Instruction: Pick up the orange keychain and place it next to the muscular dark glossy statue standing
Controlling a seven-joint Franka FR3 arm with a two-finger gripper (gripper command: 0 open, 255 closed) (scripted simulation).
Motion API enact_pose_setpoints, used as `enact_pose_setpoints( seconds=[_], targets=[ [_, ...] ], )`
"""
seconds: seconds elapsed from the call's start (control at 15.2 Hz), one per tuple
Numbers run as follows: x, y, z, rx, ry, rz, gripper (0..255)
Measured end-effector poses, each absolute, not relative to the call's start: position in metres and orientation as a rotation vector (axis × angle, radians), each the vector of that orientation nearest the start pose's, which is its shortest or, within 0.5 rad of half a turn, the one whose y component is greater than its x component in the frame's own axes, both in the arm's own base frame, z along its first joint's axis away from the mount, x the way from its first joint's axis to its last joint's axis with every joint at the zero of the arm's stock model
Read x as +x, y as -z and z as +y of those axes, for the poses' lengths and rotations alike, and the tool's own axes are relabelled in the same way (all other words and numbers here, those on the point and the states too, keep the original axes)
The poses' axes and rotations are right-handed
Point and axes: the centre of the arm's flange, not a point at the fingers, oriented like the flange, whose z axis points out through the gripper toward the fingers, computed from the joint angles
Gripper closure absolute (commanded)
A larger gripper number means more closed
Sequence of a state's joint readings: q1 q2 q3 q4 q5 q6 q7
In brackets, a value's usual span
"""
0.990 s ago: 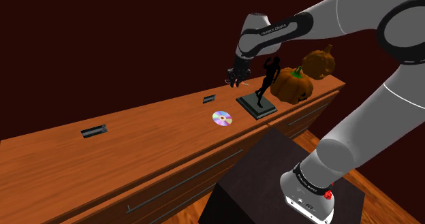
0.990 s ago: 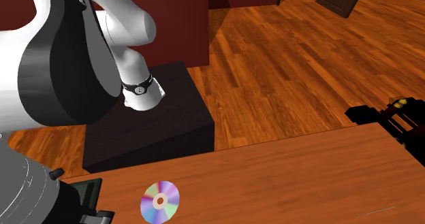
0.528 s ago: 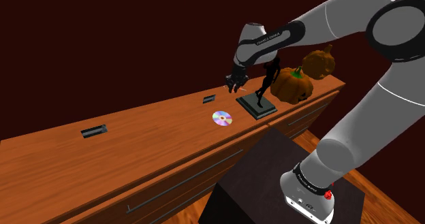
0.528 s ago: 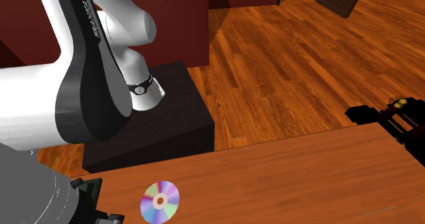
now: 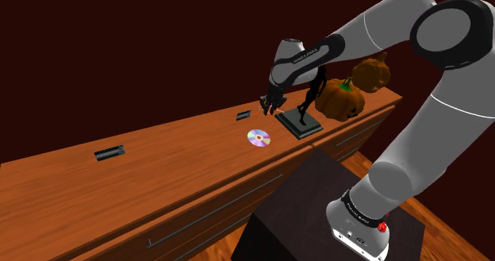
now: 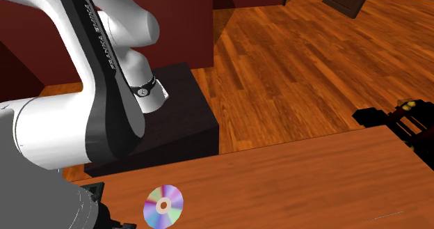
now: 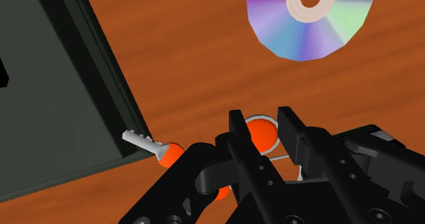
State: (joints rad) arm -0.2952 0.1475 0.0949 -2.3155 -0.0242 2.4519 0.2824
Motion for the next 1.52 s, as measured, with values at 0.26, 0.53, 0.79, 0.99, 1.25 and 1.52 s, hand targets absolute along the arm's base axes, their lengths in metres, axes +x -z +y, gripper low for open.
enact_pose_setpoints(
  seconds=[0.26, 0.53, 0.79, 0.99, 1.25, 1.52],
  targets=[
    [0.510, -0.259, -0.105, -3.059, -0.016, 0.724, 255],
    [0.509, -0.237, -0.104, -3.059, -0.016, 0.724, 255],
    [0.509, -0.215, -0.103, -3.059, -0.016, 0.724, 255],
    [0.509, -0.208, -0.104, -3.059, -0.016, 0.724, 255],
    [0.510, -0.208, -0.104, -3.059, -0.016, 0.724, 255],
    [0.510, -0.208, -0.104, -3.059, -0.016, 0.724, 0]
  ],
)
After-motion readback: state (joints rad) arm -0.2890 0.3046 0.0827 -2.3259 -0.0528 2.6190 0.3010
